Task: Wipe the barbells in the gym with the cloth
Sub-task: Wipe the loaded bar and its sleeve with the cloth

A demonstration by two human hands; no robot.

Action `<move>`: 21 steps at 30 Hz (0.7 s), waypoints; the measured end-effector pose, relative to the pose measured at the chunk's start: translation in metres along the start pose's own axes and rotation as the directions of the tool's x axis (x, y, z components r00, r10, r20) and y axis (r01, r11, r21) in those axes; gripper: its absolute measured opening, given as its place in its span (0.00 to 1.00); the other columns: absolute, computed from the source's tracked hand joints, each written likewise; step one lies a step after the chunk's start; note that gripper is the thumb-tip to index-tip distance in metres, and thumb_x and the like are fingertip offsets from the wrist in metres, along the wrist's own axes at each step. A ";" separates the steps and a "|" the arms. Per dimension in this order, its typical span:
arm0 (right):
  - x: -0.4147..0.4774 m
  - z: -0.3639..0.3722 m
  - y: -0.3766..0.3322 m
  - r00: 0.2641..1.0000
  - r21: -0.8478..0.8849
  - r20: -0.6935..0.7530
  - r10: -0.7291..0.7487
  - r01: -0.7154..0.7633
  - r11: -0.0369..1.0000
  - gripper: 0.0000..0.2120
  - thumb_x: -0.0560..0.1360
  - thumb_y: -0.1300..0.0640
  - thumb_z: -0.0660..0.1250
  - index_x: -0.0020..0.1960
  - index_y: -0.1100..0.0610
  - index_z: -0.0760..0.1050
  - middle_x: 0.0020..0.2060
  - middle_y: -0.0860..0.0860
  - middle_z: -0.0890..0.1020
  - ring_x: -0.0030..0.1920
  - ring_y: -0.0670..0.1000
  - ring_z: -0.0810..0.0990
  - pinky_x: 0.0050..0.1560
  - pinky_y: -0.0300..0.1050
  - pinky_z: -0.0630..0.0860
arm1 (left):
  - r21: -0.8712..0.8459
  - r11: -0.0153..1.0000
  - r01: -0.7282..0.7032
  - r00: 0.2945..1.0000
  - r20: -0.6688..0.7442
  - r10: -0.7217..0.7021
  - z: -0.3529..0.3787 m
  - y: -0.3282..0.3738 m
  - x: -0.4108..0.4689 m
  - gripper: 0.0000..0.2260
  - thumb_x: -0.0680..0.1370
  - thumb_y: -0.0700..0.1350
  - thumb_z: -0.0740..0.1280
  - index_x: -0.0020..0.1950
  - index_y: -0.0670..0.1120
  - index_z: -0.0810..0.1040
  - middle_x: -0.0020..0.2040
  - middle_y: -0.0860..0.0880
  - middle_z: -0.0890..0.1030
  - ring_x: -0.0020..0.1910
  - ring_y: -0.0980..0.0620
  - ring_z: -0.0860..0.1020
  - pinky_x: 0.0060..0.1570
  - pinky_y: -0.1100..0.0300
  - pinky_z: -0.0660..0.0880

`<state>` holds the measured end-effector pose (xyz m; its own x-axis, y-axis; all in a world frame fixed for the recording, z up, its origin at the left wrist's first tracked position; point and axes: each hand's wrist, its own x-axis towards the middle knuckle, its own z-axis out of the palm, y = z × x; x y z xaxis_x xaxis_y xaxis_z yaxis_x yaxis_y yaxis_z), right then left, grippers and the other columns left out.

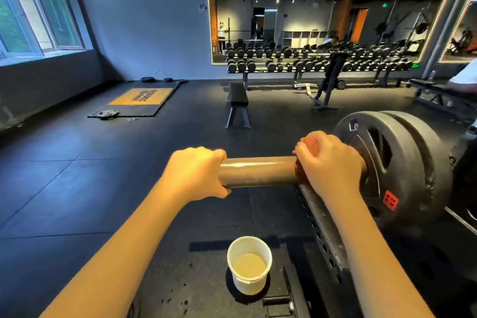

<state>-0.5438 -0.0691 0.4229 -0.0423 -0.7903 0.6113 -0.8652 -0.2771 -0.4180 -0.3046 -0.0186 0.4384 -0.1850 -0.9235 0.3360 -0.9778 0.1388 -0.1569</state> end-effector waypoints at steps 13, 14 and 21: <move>-0.016 0.009 -0.004 0.990 0.047 -0.142 0.006 0.001 0.999 0.25 0.75 0.38 0.54 0.55 0.55 0.78 0.49 0.53 0.82 0.51 0.55 0.78 0.62 0.54 0.67 | 0.146 0.989 0.013 0.862 -0.503 0.063 0.039 0.008 -0.011 0.20 0.56 0.50 0.81 0.40 0.43 0.78 0.30 0.46 0.77 0.26 0.47 0.74 0.31 0.59 0.64; -0.023 0.016 -0.014 0.988 0.052 -0.150 -0.023 0.031 0.998 0.23 0.74 0.39 0.56 0.56 0.54 0.78 0.50 0.53 0.82 0.52 0.55 0.78 0.62 0.53 0.65 | 0.161 0.986 0.033 0.855 -0.515 0.056 0.042 0.010 -0.012 0.20 0.57 0.49 0.81 0.41 0.43 0.78 0.31 0.46 0.77 0.27 0.47 0.74 0.32 0.58 0.66; -0.023 -0.004 0.019 0.973 0.168 -0.068 -0.221 0.229 0.959 0.21 0.74 0.40 0.59 0.59 0.52 0.77 0.52 0.49 0.82 0.52 0.50 0.79 0.56 0.44 0.70 | 0.004 0.999 -0.033 0.935 -0.352 0.033 0.021 0.009 -0.015 0.22 0.63 0.55 0.78 0.50 0.48 0.76 0.40 0.51 0.79 0.36 0.49 0.78 0.37 0.56 0.74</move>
<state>-0.5608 -0.0540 0.4032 0.1161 -0.6705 0.7327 -0.7555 -0.5385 -0.3731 -0.3087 -0.0112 0.4129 -0.2394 -0.7334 0.6362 -0.9707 0.1677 -0.1719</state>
